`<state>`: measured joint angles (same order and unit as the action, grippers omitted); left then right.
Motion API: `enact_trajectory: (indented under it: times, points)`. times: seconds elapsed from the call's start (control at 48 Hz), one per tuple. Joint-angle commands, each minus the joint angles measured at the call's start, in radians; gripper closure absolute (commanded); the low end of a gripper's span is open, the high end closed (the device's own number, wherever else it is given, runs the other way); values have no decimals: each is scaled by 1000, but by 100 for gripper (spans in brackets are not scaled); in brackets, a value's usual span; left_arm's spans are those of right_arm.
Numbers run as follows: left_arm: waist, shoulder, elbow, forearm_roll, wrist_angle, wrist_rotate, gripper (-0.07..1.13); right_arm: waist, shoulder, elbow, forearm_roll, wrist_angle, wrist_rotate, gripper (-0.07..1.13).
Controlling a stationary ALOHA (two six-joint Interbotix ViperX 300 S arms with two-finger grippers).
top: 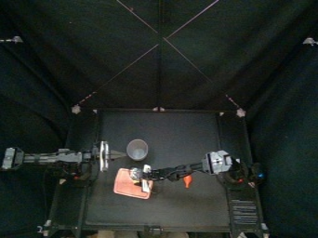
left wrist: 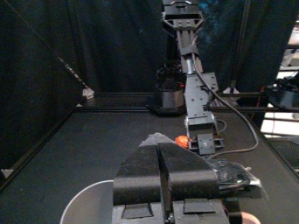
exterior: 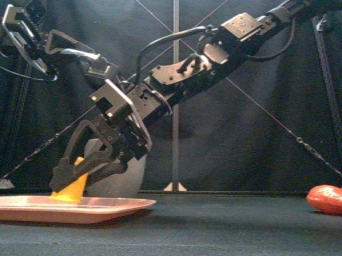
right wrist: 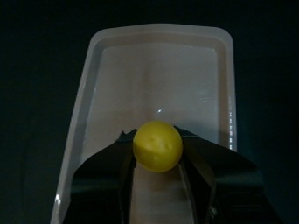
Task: Pick the yellow can then place it on the pink plate
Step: Drop yellow can on the pink plate and return to neutral
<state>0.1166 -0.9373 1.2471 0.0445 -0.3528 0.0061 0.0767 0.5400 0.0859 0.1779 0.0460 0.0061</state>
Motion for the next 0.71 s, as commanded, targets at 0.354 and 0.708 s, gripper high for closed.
enact_trajectory:
  times: [0.354, 0.708]
  points:
    - [-2, 6, -15, 14, -11, 0, 107, -5, -55, -6, -2, -40, -2, 9]
    - [3, 5, -14, 12, -8, 0, 107, -31, -270, 268, 8, -367, -2, 9]
